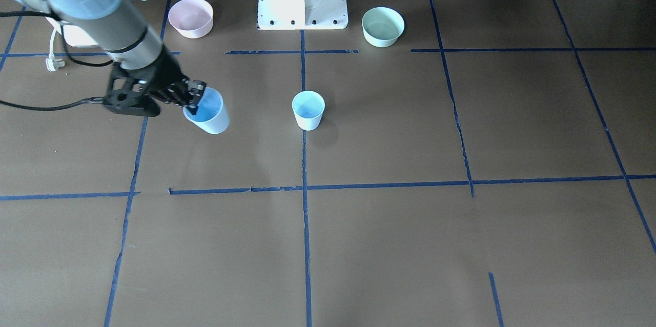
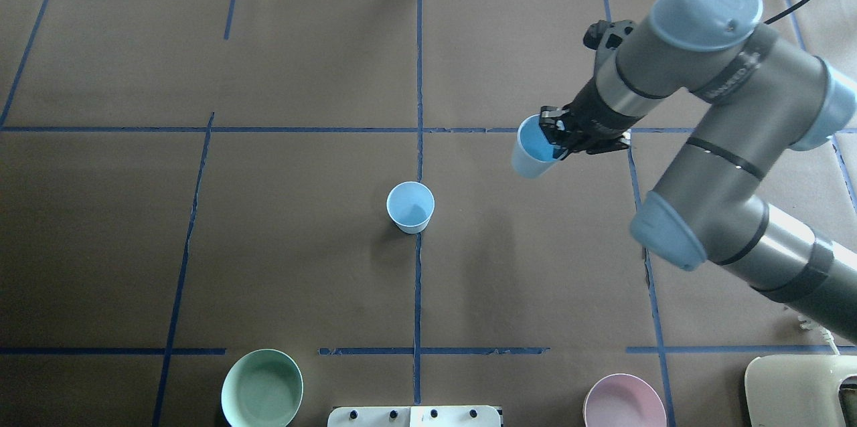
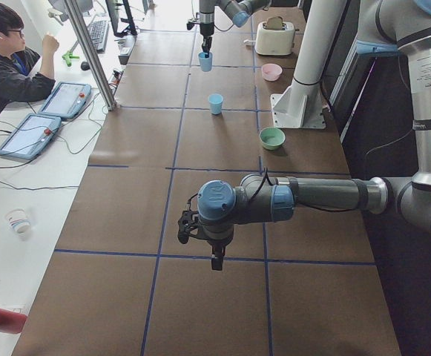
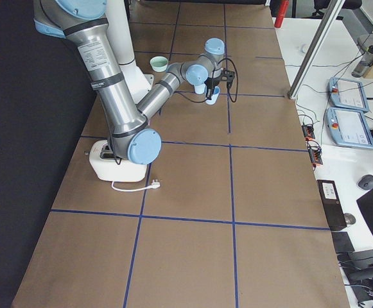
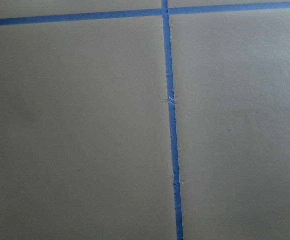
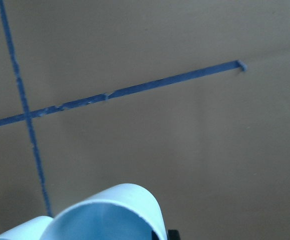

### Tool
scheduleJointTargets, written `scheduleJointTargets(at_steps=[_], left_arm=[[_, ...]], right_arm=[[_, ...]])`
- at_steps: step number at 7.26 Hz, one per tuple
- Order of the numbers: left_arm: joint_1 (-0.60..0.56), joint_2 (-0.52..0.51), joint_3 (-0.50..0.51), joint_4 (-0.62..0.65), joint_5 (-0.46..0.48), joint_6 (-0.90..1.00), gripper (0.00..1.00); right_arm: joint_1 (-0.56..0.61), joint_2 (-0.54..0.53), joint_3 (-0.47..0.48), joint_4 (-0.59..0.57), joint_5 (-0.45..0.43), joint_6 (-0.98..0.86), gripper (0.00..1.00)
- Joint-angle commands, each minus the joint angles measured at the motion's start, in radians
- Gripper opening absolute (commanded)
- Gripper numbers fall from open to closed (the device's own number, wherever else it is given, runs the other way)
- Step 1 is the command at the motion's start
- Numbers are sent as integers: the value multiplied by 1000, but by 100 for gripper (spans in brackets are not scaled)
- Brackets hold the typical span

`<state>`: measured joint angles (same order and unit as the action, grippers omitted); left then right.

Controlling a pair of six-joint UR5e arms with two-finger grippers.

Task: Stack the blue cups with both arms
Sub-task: 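Carry the cup with the right gripper and lower it into the center cup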

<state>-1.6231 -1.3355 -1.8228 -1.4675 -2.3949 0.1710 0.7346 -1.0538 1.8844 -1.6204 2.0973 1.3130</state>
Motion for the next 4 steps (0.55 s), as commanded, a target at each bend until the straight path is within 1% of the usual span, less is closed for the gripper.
scheduleJointTargets(at_steps=[1, 2, 3, 4], left_arm=[[0, -2, -1, -1, -1, -2, 100], [0, -2, -1, -1, -1, -2, 100], [2, -4, -1, -1, -1, -2, 100], [0, -2, -1, -1, -1, -2, 100]], right_arm=[[-140, 171, -19, -76, -124, 218, 0], [-193, 216, -43, -78, -191, 268, 0], [-217, 250, -85, -78, -229, 284, 0], [-234, 262, -120, -76, -246, 285, 0]])
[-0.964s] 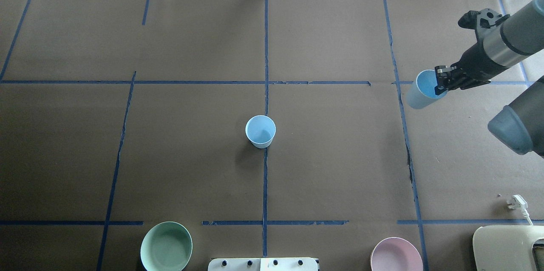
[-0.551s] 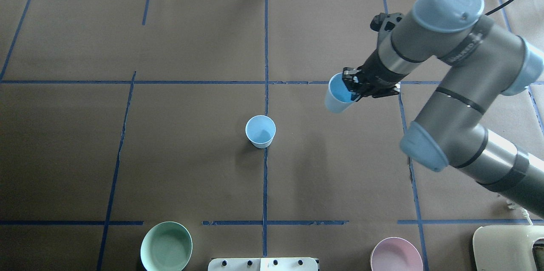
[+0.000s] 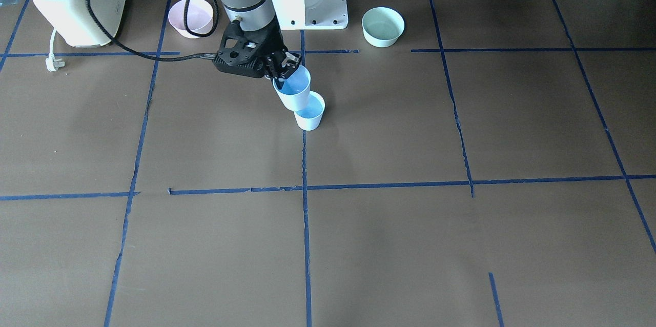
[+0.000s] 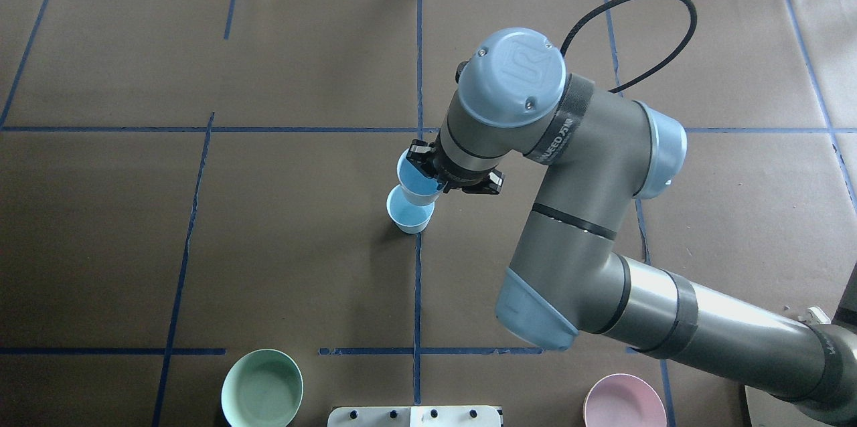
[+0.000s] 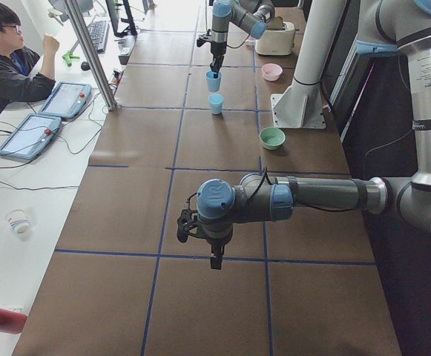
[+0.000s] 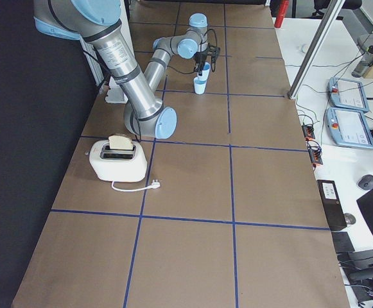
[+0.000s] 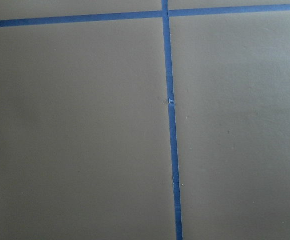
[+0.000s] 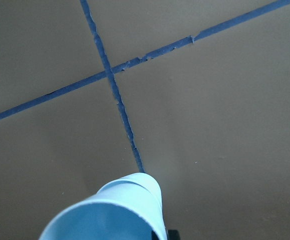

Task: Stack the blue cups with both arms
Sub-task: 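Carry the cup with the right gripper and lower it into the center cup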

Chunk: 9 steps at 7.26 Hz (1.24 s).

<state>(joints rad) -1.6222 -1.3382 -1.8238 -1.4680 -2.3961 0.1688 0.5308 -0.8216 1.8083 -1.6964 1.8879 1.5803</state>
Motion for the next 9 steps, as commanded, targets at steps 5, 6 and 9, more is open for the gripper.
scheduleJointTargets(at_steps=[5, 6, 9], left_arm=[[-1, -1, 1, 0, 0, 0, 100], [1, -2, 1, 0, 0, -3, 100], [1, -2, 3, 0, 0, 0, 100]], right_arm=[[-66, 19, -56, 3, -67, 18, 99], [-64, 21, -56, 3, -66, 9, 100], [19, 6, -50, 3, 14, -92, 100]])
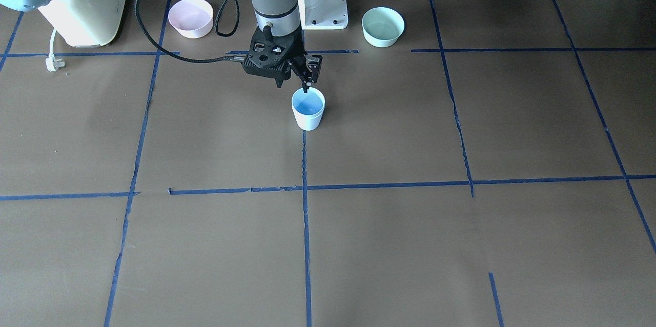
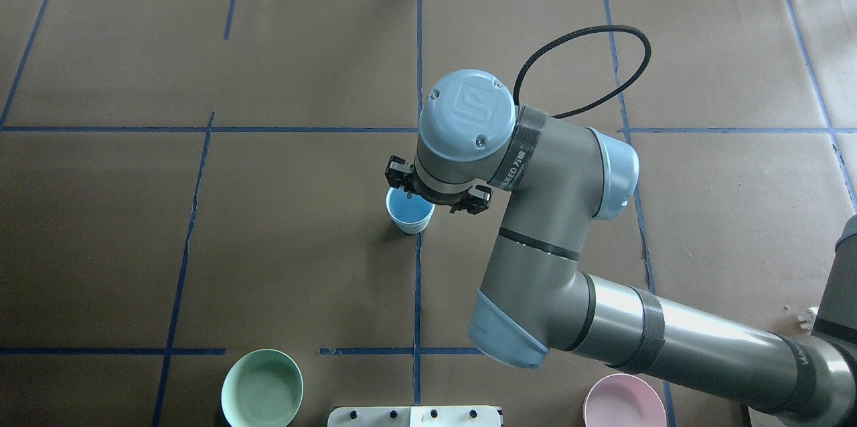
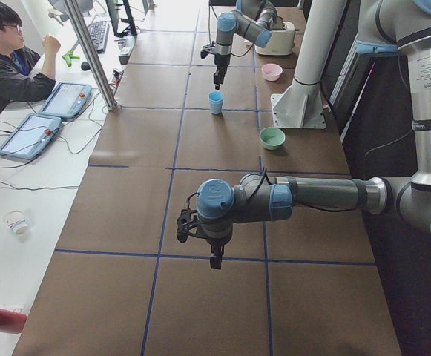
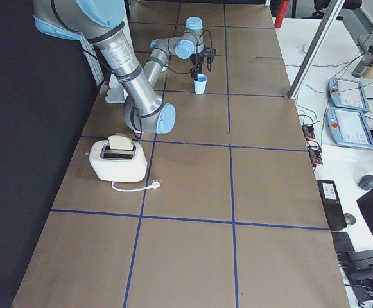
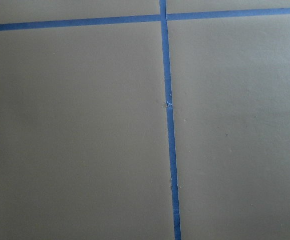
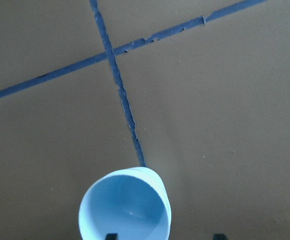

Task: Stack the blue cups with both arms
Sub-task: 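Open the right gripper and withdraw the right arm away from the stack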

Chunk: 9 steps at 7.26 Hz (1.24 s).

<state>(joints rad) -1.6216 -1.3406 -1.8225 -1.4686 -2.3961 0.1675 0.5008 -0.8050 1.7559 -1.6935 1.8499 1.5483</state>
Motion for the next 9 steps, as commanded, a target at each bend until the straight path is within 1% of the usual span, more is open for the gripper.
scheduleJointTargets(at_steps=[1, 2, 4, 5, 6, 7, 9], left_arm=[[-1, 0, 5, 1, 2, 3, 100], [0, -6, 11, 1, 0, 6, 100], [5, -25, 20, 2, 5, 6, 100], [5, -35, 20, 2, 6, 3, 100], [5, -41, 11, 1, 2, 6, 100], [5, -34, 23, 2, 5, 7, 100], [3, -26, 29, 4, 8, 7, 100]], right_arm=[[130, -52, 2, 2, 142, -171, 100], [237, -119, 2, 2, 226, -336, 100], [472, -280, 2, 2, 386, -747, 100], [570, -366, 2, 0, 435, -933, 100], [658, -460, 2, 2, 465, -1123, 100], [744, -543, 2, -5, 479, -1310, 100], [873, -699, 2, 3, 485, -1575, 100]])
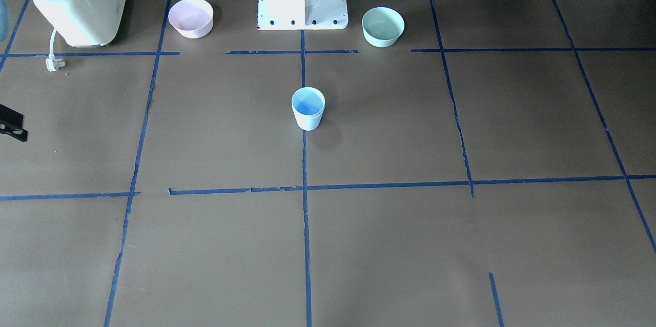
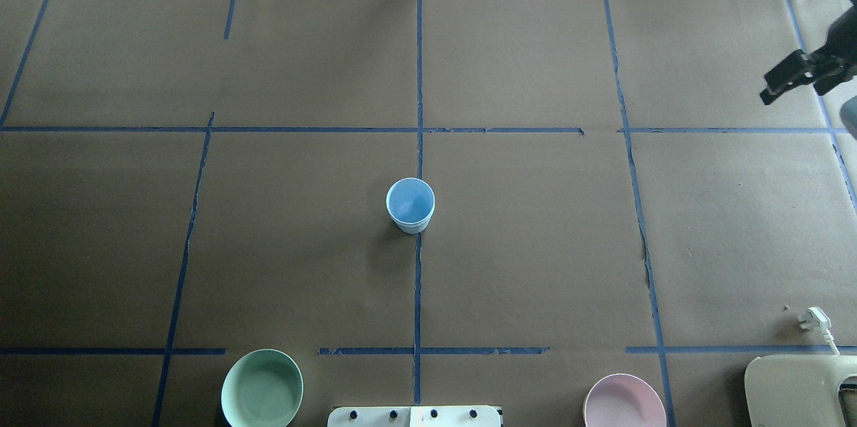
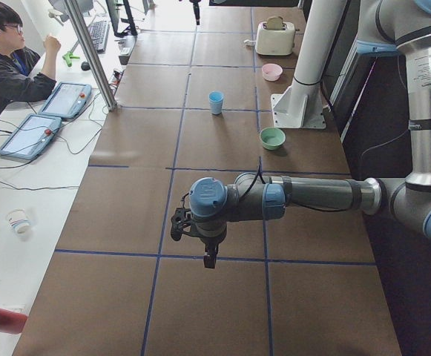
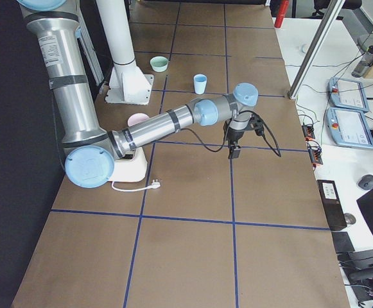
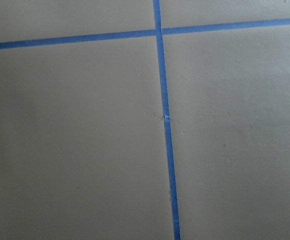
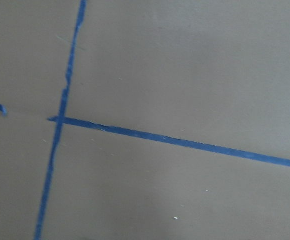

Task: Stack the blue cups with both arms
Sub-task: 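Open the right gripper and withdraw the right arm away from the stack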

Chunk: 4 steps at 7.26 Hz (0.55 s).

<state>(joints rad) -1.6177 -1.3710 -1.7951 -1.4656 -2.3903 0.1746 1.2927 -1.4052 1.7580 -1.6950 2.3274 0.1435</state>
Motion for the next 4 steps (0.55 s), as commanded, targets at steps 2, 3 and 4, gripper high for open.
scheduleJointTargets(at_steps=[2, 3, 4], left_arm=[[-1, 1, -10, -1, 2, 0, 100], [-1, 4, -15, -1, 2, 0, 100], [-1, 4, -15, -1, 2, 2, 100]], right_arm=[[207, -239, 6, 8, 35, -342, 100], [259, -295, 6, 8, 33, -385, 100], [284, -328, 3, 8, 29, -383, 100]])
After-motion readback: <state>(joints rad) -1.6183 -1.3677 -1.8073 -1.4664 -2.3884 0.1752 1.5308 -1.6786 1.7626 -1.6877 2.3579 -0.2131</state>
